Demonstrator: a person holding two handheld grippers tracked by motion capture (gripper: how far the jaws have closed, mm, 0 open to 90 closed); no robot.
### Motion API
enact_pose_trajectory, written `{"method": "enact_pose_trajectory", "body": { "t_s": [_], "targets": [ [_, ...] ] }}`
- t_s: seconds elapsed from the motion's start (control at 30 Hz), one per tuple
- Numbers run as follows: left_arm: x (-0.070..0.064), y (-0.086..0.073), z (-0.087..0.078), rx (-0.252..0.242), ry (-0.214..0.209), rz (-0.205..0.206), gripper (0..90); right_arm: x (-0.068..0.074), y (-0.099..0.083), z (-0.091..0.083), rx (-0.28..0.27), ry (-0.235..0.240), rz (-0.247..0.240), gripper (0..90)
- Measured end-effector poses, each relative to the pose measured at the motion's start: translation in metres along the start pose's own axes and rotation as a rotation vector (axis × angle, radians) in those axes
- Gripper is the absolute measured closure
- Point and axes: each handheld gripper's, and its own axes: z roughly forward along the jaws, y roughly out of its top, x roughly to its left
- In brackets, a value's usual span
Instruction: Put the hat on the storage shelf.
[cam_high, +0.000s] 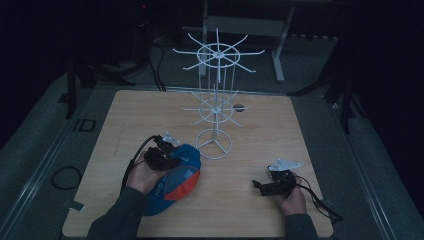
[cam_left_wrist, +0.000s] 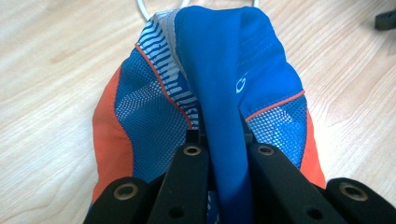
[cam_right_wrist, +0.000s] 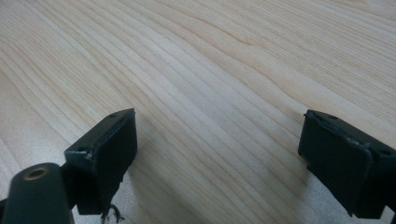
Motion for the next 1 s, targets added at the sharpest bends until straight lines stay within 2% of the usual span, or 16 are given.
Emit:
{"method": "enact_pose_trajectory", "body": {
  "t_s": [0.43,0.7,1.0],
  "targets": [
    [0.011,-0.006,-0.033,-0.093,0.019,-0.028,89.8,0.0,0.0,0.0,-0.001,0.0,0.0,11.5],
    [0.018,-0.009,-0.047,-0.143,0.014,-0.06,90.0,0.0,0.0,0.0,-0.002,-0.001,-0.001,11.5],
    [0.023,-0.009,-0.063,-0.185,0.022,-0.072,90.0,0.0,0.0,0.0,-0.002,-0.001,-0.001,11.5]
  ]
}}
